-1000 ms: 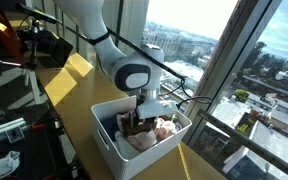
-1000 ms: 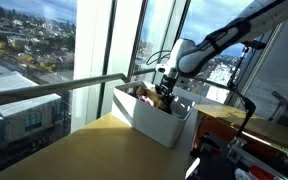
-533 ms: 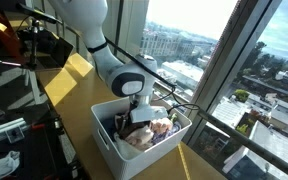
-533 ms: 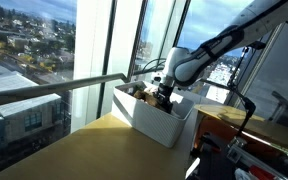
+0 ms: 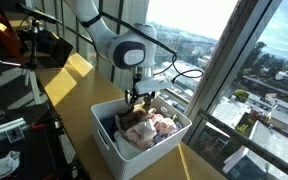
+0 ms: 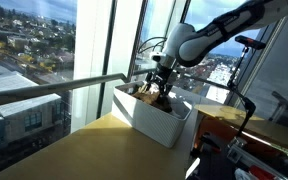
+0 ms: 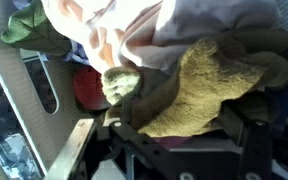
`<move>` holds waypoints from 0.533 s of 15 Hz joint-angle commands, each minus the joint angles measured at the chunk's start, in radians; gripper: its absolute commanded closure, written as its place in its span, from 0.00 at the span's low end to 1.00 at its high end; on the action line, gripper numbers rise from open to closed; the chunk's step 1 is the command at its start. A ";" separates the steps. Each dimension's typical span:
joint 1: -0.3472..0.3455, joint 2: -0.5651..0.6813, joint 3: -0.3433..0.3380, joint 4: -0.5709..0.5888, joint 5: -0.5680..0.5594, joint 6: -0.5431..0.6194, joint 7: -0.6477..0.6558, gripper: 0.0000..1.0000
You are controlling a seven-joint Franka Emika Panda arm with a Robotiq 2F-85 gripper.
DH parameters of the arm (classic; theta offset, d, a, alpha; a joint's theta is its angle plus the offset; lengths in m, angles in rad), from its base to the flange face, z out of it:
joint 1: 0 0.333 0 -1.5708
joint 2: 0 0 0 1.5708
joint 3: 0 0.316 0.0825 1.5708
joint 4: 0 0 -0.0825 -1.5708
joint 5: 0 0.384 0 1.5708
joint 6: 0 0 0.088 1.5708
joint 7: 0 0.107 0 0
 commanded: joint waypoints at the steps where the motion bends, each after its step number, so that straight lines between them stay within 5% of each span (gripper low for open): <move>1: 0.038 -0.124 0.014 -0.029 -0.027 -0.044 0.001 0.00; 8: 0.105 -0.211 0.086 -0.097 0.053 -0.019 -0.040 0.00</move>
